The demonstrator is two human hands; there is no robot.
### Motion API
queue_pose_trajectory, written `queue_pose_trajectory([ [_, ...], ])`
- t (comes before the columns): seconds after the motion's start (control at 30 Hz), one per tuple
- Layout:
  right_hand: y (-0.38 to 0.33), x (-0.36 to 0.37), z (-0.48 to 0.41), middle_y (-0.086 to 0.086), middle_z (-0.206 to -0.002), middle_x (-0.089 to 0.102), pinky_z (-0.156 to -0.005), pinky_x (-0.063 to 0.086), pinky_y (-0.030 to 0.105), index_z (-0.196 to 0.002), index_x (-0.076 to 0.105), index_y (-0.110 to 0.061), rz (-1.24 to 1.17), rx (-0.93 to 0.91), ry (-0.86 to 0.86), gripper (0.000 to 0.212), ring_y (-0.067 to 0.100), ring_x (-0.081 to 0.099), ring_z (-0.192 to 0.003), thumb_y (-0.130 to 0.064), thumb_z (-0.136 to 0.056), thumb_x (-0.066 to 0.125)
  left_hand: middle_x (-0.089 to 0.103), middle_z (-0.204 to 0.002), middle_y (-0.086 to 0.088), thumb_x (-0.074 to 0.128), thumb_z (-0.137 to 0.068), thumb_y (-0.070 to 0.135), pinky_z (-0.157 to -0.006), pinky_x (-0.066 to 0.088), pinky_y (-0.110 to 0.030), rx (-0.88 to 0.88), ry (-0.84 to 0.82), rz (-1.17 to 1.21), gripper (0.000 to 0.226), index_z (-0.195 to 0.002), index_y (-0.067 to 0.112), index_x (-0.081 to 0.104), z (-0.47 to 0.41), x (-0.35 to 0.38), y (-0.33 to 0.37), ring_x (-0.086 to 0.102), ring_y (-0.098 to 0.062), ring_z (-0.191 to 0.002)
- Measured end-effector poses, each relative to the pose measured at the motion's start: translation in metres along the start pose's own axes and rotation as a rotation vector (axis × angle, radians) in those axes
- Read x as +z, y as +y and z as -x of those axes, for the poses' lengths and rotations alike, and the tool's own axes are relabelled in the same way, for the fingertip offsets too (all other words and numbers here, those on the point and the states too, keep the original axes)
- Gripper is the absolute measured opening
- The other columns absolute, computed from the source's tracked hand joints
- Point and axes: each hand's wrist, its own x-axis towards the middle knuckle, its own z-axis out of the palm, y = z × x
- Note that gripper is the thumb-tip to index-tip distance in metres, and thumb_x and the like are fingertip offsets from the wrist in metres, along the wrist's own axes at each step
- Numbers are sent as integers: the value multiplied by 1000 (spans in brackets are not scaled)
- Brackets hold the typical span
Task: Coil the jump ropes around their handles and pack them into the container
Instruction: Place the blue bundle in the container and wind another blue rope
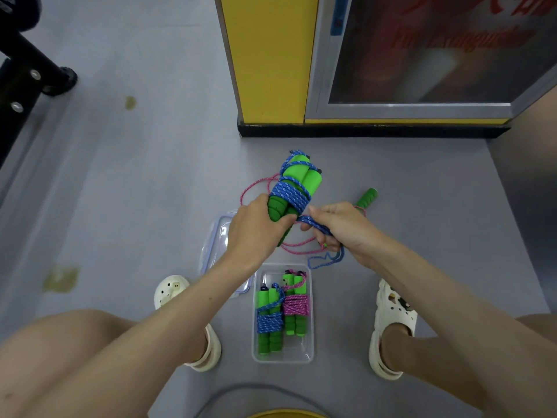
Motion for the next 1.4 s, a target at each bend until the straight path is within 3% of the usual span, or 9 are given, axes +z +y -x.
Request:
queue_pose_trajectory([
  [0.2, 1, -1, -5, -5, -45, 48, -39, 27, 18, -102, 61, 12, 7, 31, -4, 41, 5, 30, -34, -23, -102, 40, 51, -78, 6, 61, -89, 28, -49, 29, -25, 195, 8, -136, 33, -117, 16, 47, 9, 6, 4, 47, -17, -65],
  [0.43, -4, -3, -1, 1, -51, 51, -42, 29, 20, -92, 65, 2, 72, 23, 25, 57, 6, 33, -35, -45, -100, 35, 53, -97, 5, 59, -87, 18, -55, 36, -25, 310, -165, -3, 49, -130, 19, 35, 15, 18, -3, 54, -16, -79],
  [0.57, -7, -2, 0, 4, -55, 53, -44, 29, 23, -78, 61, -5, 53, 42, 43, 68, 8, 33, -36, -65, -92, 33, 48, -128, -5, 62, -86, 19, -75, 50, -33, 465, -190, -92, 76, -148, 13, 18, 14, 27, -12, 49, -20, -109],
  [0.7, -5, -5, -1, 2, -52, 49, -42, 29, 22, -64, 56, -13, 1, 31, 140, 52, 10, 33, -40, -61, -84, 57, 19, -154, -5, 65, -86, 23, -100, 42, -33, 547, -212, -67, 90, -152, 13, 5, 17, 26, -10, 27, -21, -136],
  [0.83, -8, -7, -4, 0, -46, 46, -40, 25, 21, -66, 55, -13, -179, 81, 161, 41, 10, 30, -39, -48, -85, 63, 32, -139, 2, 62, -91, 29, -105, 33, -22, 305, -278, 367, 66, -146, 25, 25, 17, 17, 9, 32, -7, -128],
  [0.97, -10, -5, -2, -1, -46, 46, -39, 25, 20, -69, 56, -12, -185, 31, 56, 41, 8, 28, -37, -48, -87, 60, 59, -114, 1, 64, -89, 28, -76, 55, -24, -140, -356, 760, 46, -131, 20, 46, 6, 2, 15, 63, -9, -93],
  [1.03, -9, -5, -2, 0, -44, 47, -40, 25, 21, -65, 55, -11, -159, 10, 42, 45, 9, 28, -37, -50, -87, 59, 65, -111, -9, 69, -85, 29, -65, 57, -26, -230, -421, 819, 44, -123, 14, 54, 3, 1, 10, 67, -16, -85],
  [1.3, -2, -6, 1, 4, -47, 50, -39, 30, 21, -69, 67, -6, -41, 27, 65, 51, 11, 33, -36, -50, -91, 54, 62, -89, 12, 81, -73, 26, -66, 54, -19, -47, -128, 528, 51, -117, 21, 54, 5, 1, 8, 63, -4, -79],
  [1.4, -1, -5, 0, 4, -47, 50, -38, 28, 19, -70, 68, -5, -24, 43, 49, 48, 9, 32, -35, -43, -94, 53, 55, -86, 20, 82, -71, 30, -73, 53, -27, 44, -56, 360, 57, -117, 29, 49, 9, -1, 11, 62, -8, -81],
])
